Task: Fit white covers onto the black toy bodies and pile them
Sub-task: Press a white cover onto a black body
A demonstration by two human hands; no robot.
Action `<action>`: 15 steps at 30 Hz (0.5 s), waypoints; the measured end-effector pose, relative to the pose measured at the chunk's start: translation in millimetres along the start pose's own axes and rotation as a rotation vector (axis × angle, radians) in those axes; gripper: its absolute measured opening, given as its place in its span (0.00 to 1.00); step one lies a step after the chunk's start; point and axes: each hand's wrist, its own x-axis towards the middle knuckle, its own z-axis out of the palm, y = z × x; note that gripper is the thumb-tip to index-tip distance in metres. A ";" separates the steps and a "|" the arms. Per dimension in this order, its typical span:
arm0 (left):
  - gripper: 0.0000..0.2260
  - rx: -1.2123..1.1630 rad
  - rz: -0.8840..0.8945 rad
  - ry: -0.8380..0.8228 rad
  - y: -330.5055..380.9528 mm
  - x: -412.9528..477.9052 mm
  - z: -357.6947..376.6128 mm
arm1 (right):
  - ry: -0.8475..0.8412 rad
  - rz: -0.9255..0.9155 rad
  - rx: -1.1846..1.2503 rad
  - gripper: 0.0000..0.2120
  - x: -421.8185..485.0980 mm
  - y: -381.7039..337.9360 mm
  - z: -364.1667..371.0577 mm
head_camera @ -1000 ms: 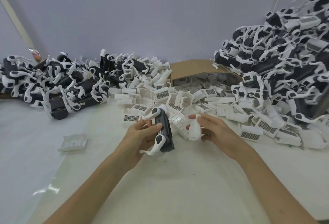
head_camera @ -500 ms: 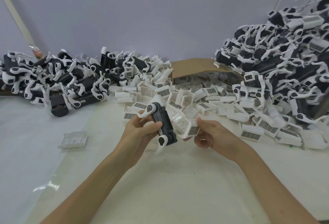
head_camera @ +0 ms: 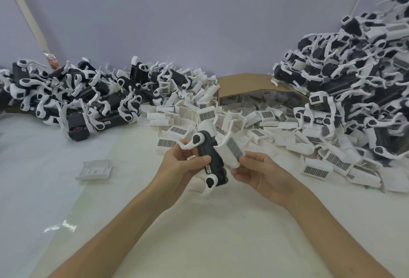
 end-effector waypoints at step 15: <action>0.26 0.089 0.032 0.026 0.4 -3.1 4.5 | 0.146 -0.211 -0.195 0.11 10.0 15.6 13.3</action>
